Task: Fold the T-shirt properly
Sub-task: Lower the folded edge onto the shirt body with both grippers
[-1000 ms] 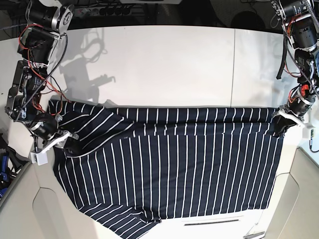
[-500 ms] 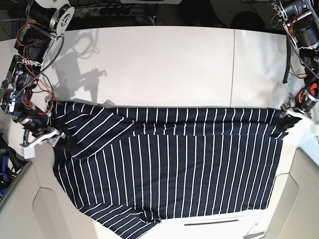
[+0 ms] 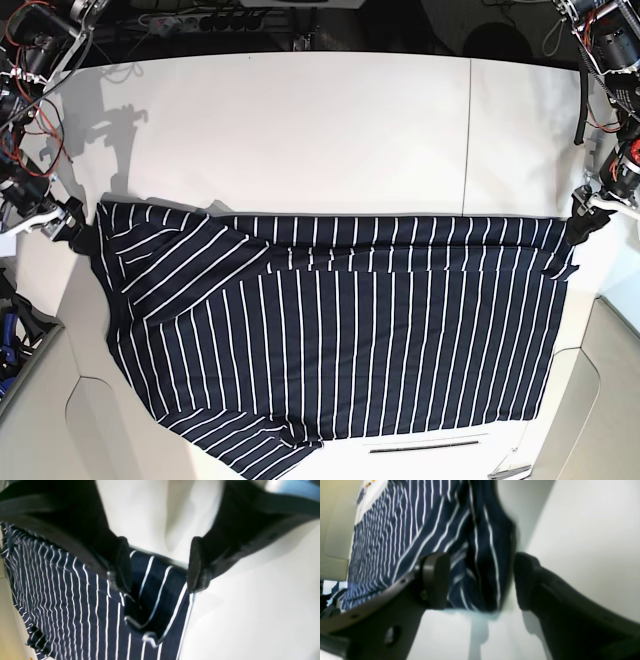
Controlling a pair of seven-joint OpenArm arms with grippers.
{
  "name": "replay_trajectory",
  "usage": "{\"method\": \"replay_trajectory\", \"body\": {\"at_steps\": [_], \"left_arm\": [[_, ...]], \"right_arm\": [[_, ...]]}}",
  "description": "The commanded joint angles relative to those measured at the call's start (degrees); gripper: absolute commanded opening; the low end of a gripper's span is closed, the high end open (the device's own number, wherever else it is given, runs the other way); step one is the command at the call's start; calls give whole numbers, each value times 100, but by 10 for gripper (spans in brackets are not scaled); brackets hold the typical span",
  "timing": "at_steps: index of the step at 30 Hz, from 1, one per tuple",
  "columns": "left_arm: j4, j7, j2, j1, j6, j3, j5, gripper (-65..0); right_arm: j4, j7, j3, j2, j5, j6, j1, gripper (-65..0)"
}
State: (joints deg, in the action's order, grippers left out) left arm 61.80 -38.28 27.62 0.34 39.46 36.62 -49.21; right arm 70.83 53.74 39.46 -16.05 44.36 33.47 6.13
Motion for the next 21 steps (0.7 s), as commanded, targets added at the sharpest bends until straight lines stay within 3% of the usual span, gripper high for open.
{"method": "replay_trajectory", "body": {"at_steps": [1,6,10,14,21], "left_arm": [[92,118,125,-44,54,26,-114,-258],[92,225,35,-50,54,0,-63,-258],[79,570,0,-50,54,-94,463,-258],[66,798,0,-87,-160,-286,710,-257],[-319,872,-7,-402,-282,-404,839,-240]], "right_arm": [[96,-146,17,-96,114,39,-37,-254],[92,-275,7,-11,116,37,-254,-253],[87,-291,-181,35,127,37,-254,-253],[83,-496,-538,118,50,37,-251,-253],[83,-730,-990,481,-345,17,-251,-253]]}}
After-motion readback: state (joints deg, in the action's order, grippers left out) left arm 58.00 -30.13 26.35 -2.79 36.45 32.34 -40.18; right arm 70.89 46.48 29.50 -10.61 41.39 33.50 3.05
